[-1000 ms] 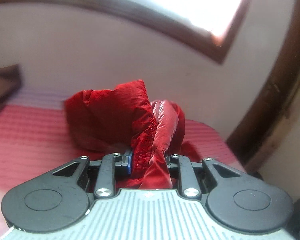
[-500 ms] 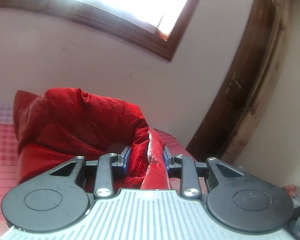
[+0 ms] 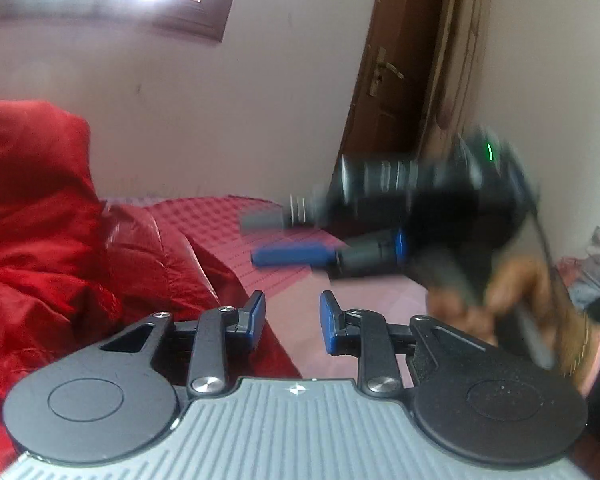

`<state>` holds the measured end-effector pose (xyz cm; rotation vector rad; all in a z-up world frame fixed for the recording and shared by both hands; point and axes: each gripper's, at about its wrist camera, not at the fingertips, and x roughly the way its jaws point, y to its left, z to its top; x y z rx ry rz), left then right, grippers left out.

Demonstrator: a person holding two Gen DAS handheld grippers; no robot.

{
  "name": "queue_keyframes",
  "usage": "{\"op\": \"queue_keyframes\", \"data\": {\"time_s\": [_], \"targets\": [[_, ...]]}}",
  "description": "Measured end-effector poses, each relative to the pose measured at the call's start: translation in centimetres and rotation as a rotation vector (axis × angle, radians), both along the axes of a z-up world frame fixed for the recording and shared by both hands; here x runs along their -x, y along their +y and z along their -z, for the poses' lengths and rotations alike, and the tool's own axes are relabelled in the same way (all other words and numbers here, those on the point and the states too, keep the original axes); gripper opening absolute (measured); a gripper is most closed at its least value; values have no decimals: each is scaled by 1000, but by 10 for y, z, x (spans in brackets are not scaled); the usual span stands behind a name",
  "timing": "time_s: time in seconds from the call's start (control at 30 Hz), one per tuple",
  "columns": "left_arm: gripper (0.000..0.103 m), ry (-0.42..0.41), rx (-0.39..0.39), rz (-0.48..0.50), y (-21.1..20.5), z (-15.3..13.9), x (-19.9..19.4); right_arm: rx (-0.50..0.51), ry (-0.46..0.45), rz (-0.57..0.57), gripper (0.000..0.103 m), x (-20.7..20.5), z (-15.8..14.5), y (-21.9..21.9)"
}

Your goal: Fold large clothes

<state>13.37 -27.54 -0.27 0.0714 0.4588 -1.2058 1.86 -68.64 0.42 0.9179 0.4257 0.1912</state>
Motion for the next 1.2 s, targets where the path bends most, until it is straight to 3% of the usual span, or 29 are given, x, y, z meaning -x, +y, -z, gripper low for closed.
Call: {"op": "queue_keyframes", "data": {"time_s": [0.07,0.1,0.23,0.33,0.37,0.4,0.43,0.47,0.5,0.53,0.6,0.67,0.8,0.9,0.97,1.0,1.03,1.1,1.13,1.17,1.2], "targets": [[29,0,4,9,0,1,-1,4,-12,-45,76,-12,-13,2],[29,3,6,14,0,1,-2,37,-24,-79,82,-21,-27,8],[29,6,8,24,-1,3,-3,271,-11,-206,85,-69,-86,47],[29,-3,13,15,-15,4,-9,441,37,-269,85,-112,-110,83],[29,-9,11,6,-13,4,-7,485,48,-279,76,-127,-111,96],[31,-10,6,0,-11,3,-4,514,47,-302,56,-136,-110,106],[33,-10,8,-4,-7,2,0,554,53,-333,25,-140,-107,117],[35,-16,22,-8,3,-3,7,606,68,-335,23,-145,-104,125],[47,-26,41,-17,16,-8,14,643,65,-326,20,-144,-102,129],[68,-33,67,-28,31,-12,22,659,54,-319,17,-141,-100,130],[89,-56,153,-82,69,-22,42,658,10,-293,15,-128,-100,124],[102,-122,209,-177,102,-33,60,641,-4,-259,13,-115,-100,116],[103,-211,256,-330,144,-45,62,624,-2,-212,12,-93,-97,105],[100,-196,182,-344,138,-43,40,588,0,-190,12,-82,-93,98],[86,-114,118,-284,120,-30,18,552,7,-171,12,-76,-92,92],[67,-74,85,-247,110,-22,10,527,10,-163,13,-74,-92,89],[67,-53,61,-227,102,-15,5,501,25,-148,15,-70,-92,85],[67,-49,86,-232,99,-3,-2,462,57,-140,20,-60,-92,77],[67,-41,101,-232,100,-1,-2,451,73,-126,40,-54,-93,73],[67,-32,113,-232,99,2,-3,439,100,-105,71,-47,-92,69],[67,-25,126,-234,98,5,-4,437,120,-107,85,-44,-90,67]]}}
